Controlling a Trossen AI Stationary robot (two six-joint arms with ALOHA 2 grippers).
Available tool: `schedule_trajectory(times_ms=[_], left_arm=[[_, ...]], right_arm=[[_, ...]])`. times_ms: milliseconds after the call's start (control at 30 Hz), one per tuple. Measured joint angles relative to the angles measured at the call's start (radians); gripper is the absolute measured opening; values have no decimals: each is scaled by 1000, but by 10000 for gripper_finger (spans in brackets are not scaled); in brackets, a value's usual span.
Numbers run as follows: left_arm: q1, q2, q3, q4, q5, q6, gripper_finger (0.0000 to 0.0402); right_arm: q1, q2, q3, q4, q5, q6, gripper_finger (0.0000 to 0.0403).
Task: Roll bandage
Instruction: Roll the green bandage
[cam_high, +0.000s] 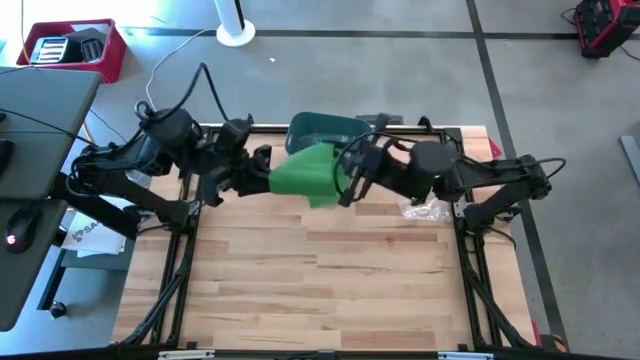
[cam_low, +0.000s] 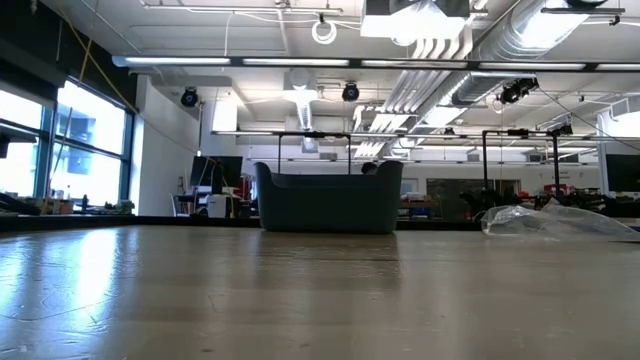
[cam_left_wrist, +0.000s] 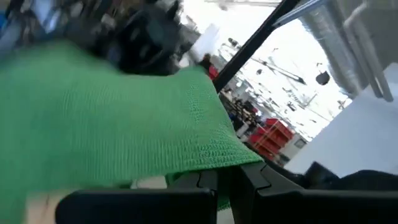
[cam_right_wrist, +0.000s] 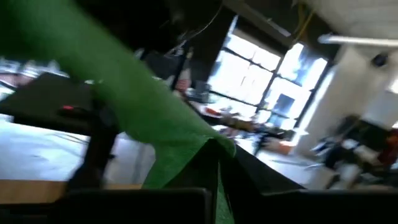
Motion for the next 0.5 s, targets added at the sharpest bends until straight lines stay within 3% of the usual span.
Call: schedule_trajectory(times_ms=[267, 500], left_arm=[[13, -3, -3, -169, -24, -73, 5], [13, -1, -50, -118, 33, -137, 5]], right_arm=[[124, 3, 229, -54, 149, -481, 5], [147, 6, 340, -212, 238, -504, 2]])
